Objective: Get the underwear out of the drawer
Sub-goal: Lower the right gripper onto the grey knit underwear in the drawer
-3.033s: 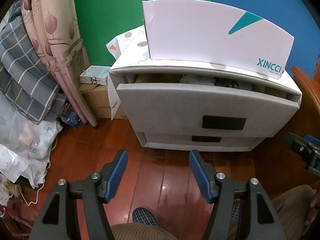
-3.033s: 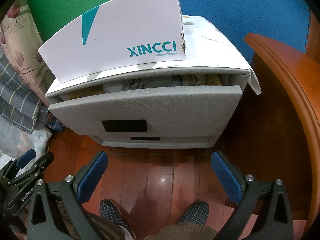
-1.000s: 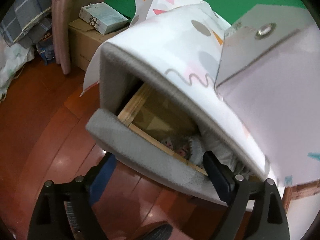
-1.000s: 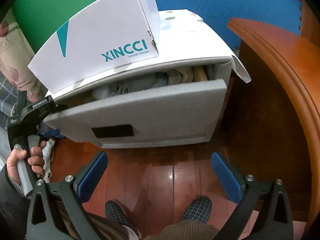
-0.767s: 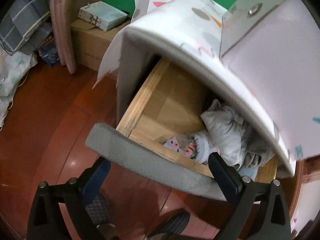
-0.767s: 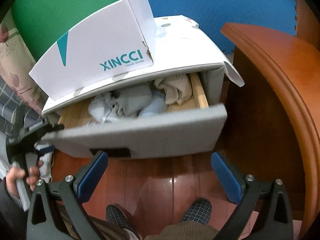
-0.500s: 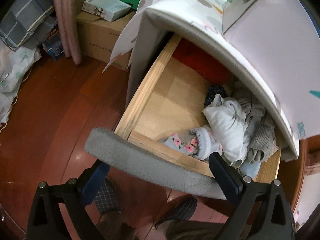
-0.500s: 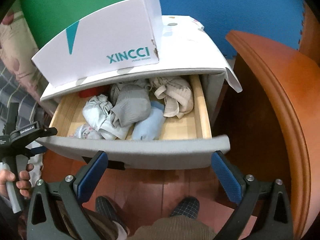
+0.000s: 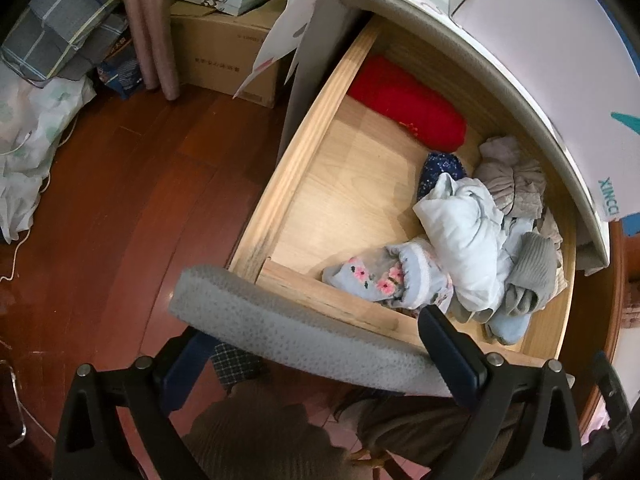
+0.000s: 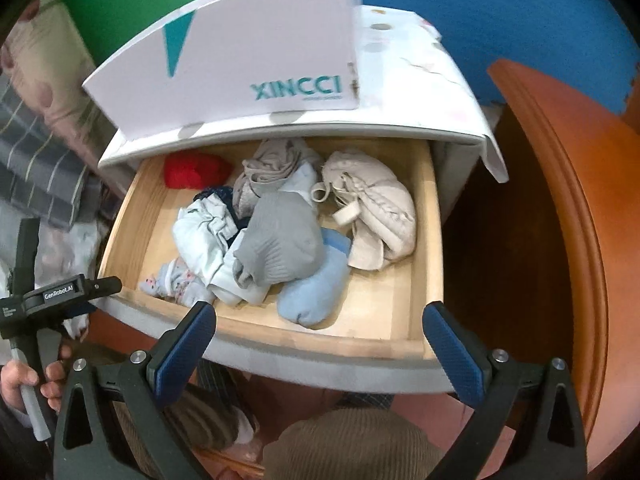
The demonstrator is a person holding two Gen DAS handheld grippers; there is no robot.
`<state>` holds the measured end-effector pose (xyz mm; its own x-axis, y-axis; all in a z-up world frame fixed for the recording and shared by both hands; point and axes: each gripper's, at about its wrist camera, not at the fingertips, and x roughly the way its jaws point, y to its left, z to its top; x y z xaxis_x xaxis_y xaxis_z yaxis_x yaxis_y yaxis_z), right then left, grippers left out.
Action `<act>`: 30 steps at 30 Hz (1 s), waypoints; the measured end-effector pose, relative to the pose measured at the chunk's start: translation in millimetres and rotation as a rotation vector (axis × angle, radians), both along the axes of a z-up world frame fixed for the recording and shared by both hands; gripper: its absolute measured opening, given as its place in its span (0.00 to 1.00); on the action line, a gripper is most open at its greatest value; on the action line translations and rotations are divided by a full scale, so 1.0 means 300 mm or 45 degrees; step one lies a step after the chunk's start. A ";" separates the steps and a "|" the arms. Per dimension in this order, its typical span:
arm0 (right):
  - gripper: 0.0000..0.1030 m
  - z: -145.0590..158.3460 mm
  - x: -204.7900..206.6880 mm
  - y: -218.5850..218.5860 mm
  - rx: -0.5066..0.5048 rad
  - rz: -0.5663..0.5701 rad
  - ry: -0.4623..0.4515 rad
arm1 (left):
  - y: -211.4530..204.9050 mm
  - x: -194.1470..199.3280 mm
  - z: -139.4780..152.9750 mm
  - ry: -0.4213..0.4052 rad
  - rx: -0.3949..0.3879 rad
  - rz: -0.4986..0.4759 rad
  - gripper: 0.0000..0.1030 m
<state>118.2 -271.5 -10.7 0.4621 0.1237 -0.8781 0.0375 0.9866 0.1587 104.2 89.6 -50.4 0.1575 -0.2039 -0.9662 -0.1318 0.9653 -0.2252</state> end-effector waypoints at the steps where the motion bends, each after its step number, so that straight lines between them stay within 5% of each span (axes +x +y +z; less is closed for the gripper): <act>1: 1.00 0.003 -0.003 0.008 -0.007 0.006 -0.002 | -0.003 -0.003 0.003 0.000 0.002 0.000 1.00; 21: 1.00 -0.053 0.082 0.004 0.139 -0.009 0.095 | -0.045 -0.014 0.039 -0.115 0.127 0.036 0.98; 30: 1.00 -0.034 0.089 0.010 0.086 0.018 0.066 | -0.080 -0.066 0.178 -0.278 0.289 -0.055 0.98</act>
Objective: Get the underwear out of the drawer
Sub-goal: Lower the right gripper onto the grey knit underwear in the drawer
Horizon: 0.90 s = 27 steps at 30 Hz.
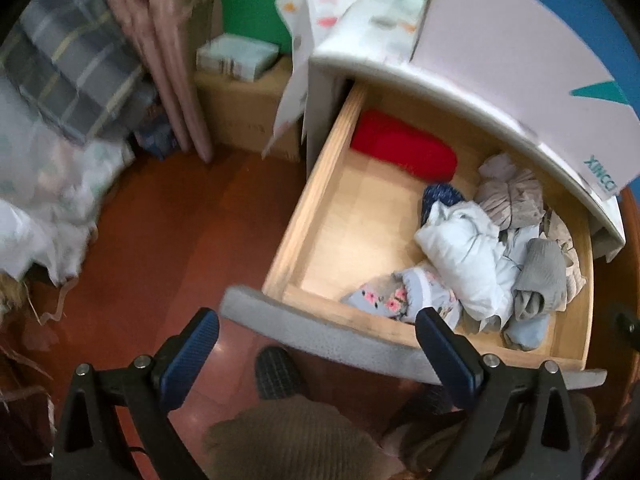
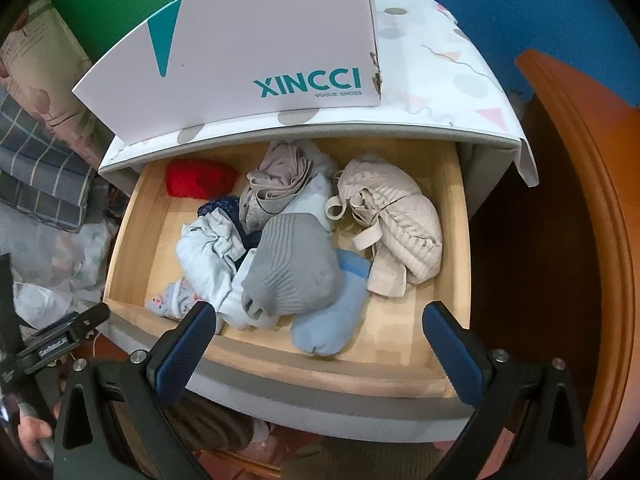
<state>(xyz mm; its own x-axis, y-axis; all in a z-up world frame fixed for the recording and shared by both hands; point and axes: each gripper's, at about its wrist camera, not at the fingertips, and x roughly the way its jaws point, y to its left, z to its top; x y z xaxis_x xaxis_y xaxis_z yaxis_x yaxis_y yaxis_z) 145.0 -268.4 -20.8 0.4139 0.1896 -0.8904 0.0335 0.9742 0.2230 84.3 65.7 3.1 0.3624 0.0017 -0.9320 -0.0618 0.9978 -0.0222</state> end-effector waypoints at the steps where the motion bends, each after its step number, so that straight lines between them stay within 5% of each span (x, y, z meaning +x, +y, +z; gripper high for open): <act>1: 1.00 0.000 0.005 0.000 0.006 -0.002 0.008 | -0.007 -0.003 0.023 -0.024 0.022 -0.021 0.98; 6: 1.00 -0.018 0.043 0.016 0.013 -0.003 0.076 | -0.048 0.027 0.087 -0.099 0.058 -0.092 0.98; 10: 0.99 -0.054 0.085 0.045 0.010 0.010 0.141 | -0.054 0.086 0.073 -0.053 -0.026 -0.081 0.98; 16: 0.88 -0.110 0.157 0.095 -0.046 0.030 0.206 | -0.078 0.154 0.038 -0.039 -0.012 -0.075 0.98; 20: 0.71 -0.155 0.186 0.122 -0.067 0.036 0.238 | -0.093 0.171 0.003 -0.016 0.023 -0.089 0.98; 27: 0.71 -0.243 0.242 0.175 -0.147 0.067 0.273 | -0.099 0.187 -0.053 0.024 0.045 -0.105 0.98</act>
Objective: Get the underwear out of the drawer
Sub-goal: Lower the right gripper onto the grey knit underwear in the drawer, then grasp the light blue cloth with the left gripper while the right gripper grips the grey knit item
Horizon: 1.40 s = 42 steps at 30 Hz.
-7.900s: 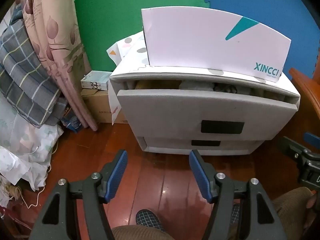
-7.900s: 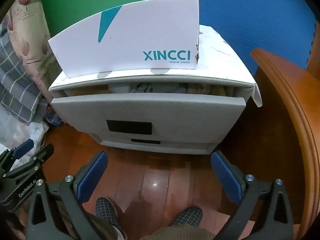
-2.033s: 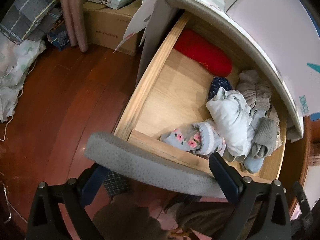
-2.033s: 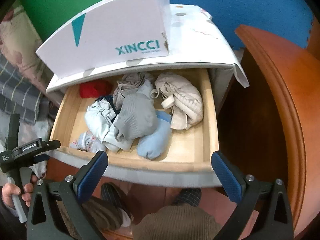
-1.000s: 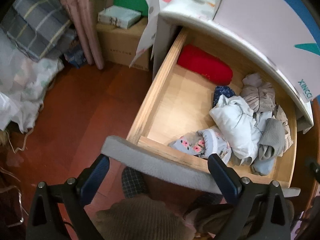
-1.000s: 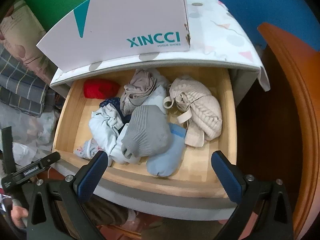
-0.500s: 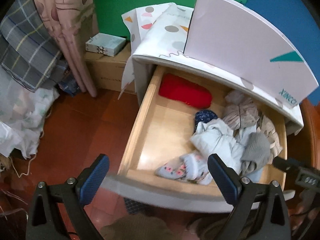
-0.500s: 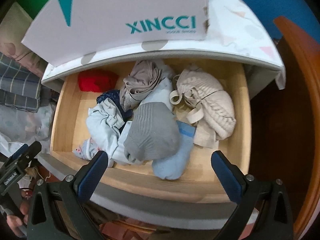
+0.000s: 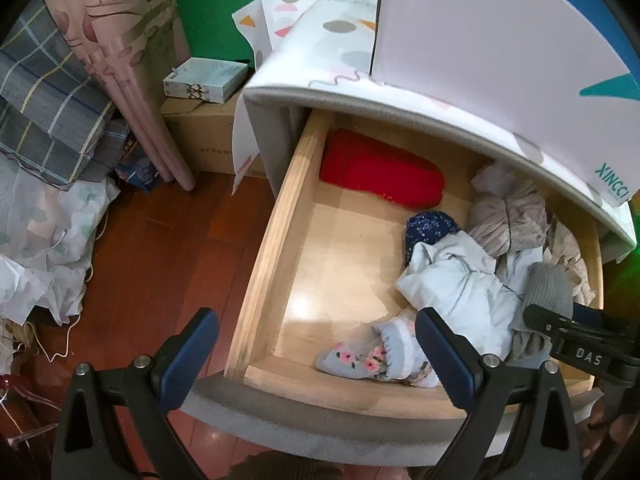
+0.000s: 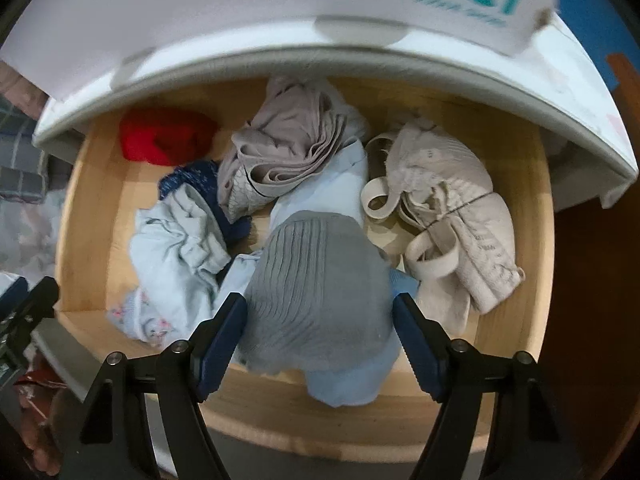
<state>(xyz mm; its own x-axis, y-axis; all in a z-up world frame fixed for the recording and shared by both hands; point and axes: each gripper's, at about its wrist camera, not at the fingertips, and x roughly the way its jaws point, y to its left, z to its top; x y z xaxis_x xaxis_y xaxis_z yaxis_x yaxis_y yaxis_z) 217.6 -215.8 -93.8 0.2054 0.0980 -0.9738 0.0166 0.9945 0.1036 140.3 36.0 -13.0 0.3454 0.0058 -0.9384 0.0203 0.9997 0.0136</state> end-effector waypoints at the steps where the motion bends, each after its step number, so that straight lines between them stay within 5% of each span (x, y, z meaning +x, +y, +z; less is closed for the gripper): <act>1: 0.70 -0.012 0.004 0.008 -0.011 0.010 0.003 | -0.003 0.000 -0.006 0.004 0.002 -0.005 0.98; 14: 0.41 -0.046 -0.047 -0.040 -0.003 -0.007 0.000 | -0.083 0.027 -0.065 0.075 -0.064 -0.043 0.98; 26: 0.38 0.040 -0.184 -0.186 -0.048 -0.102 -0.047 | -0.222 0.083 -0.125 0.184 -0.123 -0.083 0.98; 34: 0.38 -0.029 -0.221 -0.271 0.068 -0.172 -0.018 | -0.276 0.107 -0.188 0.250 -0.163 -0.026 0.98; 42: 0.38 -0.019 -0.224 -0.211 -0.027 -0.063 -0.041 | -0.329 0.163 -0.280 0.357 -0.163 0.007 0.98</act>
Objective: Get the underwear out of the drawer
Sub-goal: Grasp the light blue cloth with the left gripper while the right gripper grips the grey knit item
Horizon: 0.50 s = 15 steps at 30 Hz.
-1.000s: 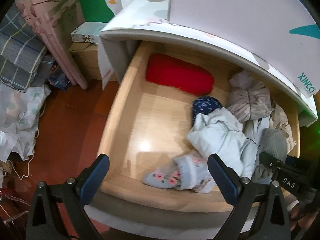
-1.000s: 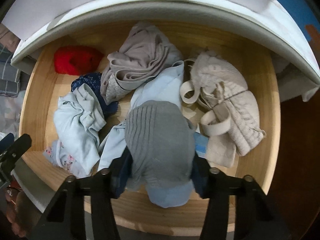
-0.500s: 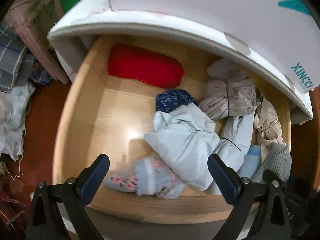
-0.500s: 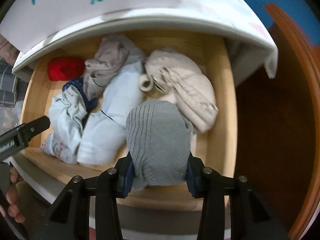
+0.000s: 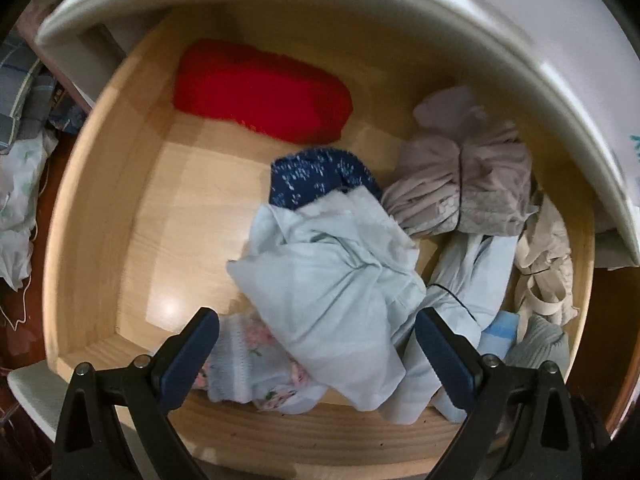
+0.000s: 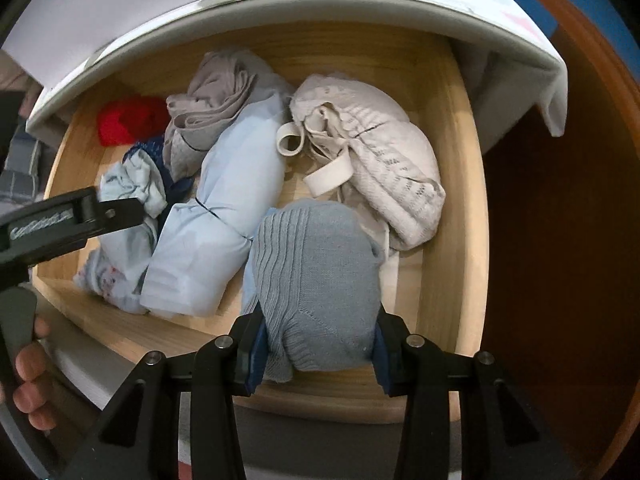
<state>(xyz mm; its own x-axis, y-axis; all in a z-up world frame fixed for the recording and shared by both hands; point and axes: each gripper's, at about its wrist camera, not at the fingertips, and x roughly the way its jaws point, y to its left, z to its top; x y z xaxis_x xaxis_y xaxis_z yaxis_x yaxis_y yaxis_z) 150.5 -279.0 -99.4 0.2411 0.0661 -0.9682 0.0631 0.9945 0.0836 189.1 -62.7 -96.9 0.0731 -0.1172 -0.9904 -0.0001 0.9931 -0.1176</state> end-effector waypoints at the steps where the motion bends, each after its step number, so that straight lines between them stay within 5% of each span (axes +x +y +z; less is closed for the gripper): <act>1: 0.38 -0.005 0.002 0.018 -0.006 0.004 0.001 | -0.005 0.005 -0.014 0.021 -0.001 -0.001 0.96; 6: 0.39 -0.012 0.008 0.009 0.020 0.001 0.013 | -0.007 0.024 -0.052 0.081 0.032 -0.023 0.73; 8: 0.39 -0.003 0.033 0.002 0.033 -0.005 0.018 | -0.011 0.034 -0.053 0.072 0.003 -0.047 0.51; 15: 0.39 -0.006 0.038 -0.010 0.040 -0.012 0.021 | -0.017 0.026 -0.034 0.035 -0.003 -0.105 0.45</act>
<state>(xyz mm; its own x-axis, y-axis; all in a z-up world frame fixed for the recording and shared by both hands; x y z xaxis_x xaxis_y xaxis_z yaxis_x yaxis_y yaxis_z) 162.0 -282.0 -101.2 0.2258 0.0940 -0.9696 0.0743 0.9908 0.1133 196.8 -67.9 -107.0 0.0359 -0.1243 -0.9916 0.0783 0.9895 -0.1212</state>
